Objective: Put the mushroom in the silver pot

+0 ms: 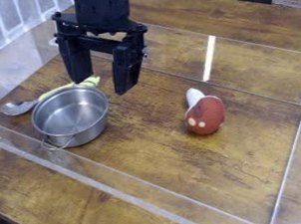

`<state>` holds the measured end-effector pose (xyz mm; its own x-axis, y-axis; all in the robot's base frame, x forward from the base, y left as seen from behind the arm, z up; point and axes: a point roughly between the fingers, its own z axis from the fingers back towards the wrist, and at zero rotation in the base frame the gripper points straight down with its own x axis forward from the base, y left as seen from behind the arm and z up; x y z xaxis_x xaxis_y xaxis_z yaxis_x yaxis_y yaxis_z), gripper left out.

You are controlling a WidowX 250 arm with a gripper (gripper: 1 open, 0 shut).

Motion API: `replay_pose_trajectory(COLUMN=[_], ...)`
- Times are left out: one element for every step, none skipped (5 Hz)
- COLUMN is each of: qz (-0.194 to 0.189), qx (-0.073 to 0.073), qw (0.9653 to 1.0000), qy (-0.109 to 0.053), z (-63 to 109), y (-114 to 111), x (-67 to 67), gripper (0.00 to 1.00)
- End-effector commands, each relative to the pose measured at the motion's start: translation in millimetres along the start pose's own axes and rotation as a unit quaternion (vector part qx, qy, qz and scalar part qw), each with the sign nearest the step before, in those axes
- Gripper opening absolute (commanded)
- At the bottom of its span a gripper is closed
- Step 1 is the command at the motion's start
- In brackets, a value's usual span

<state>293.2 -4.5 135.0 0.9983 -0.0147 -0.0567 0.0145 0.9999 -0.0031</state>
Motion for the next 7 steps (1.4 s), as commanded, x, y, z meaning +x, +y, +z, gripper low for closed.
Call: replay_pose_trajectory(qz=[0.024, 0.043, 0.024, 0.004, 0.021, 0.040, 0.056], qx=[-0.005, -0.013, -0.024, -0.030, -0.034, -0.038, -0.040], qw=[0.9996, 0.9988, 0.9994, 0.9995, 0.9990, 0.9980, 0.9969], qy=[0.016, 0.020, 0.008, -0.006, -0.020, -0.031, -0.037], z=[-11.4, -17.1, -15.3, -13.7, -26.7, -41.6, -44.8], y=[-5, -16, -41, -73, -96, -105, -104], x=[-1.1, 3.7, 20.9, 43.9, 59.9, 72.8, 85.7], gripper=[1.00, 1.00, 1.00, 1.00, 1.00, 1.00, 1.00])
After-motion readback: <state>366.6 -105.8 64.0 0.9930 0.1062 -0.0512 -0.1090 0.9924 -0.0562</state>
